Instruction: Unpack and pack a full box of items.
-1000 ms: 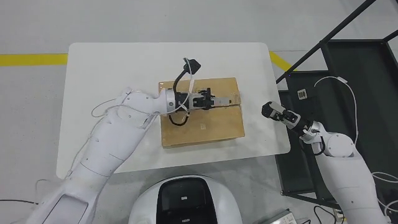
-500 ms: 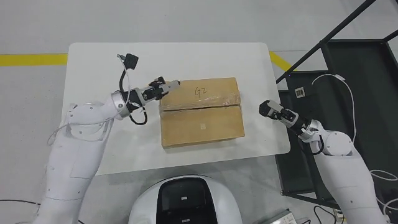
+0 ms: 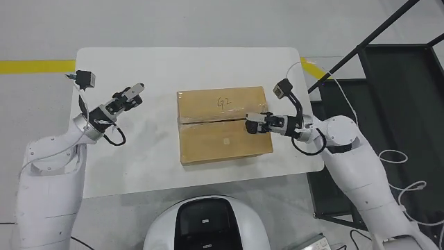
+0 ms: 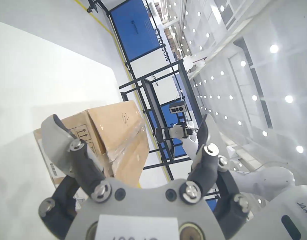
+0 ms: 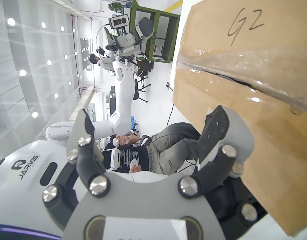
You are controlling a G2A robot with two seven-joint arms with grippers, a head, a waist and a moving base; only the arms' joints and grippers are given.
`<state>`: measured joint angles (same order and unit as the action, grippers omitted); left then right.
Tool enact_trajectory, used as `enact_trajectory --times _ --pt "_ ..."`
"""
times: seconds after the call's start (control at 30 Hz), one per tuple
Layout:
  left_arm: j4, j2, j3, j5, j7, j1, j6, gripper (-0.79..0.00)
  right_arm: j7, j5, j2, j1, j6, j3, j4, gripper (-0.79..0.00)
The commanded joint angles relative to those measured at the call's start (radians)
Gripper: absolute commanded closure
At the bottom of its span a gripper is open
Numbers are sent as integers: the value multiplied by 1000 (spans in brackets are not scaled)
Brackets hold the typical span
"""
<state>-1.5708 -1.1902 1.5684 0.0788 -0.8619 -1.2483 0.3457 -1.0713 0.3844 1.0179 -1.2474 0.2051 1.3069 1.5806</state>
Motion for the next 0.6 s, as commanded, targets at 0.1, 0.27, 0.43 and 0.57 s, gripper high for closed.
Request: enact_trajectory --times 0.1,0.27,0.43,0.57 --pt "0 0 -1 -1 -1 1 0 -785 14 18 23 102 -18 -108 -50 -785" --pt "0 0 -1 -1 -1 1 0 -785 7 32 28 120 -17 -125 -65 -785" --pt "0 0 -1 -1 -1 1 0 -785 7 32 28 120 -17 -125 -65 -785" --pt "0 0 -1 -1 -1 1 0 -785 31 34 29 116 -21 -126 -61 -785"
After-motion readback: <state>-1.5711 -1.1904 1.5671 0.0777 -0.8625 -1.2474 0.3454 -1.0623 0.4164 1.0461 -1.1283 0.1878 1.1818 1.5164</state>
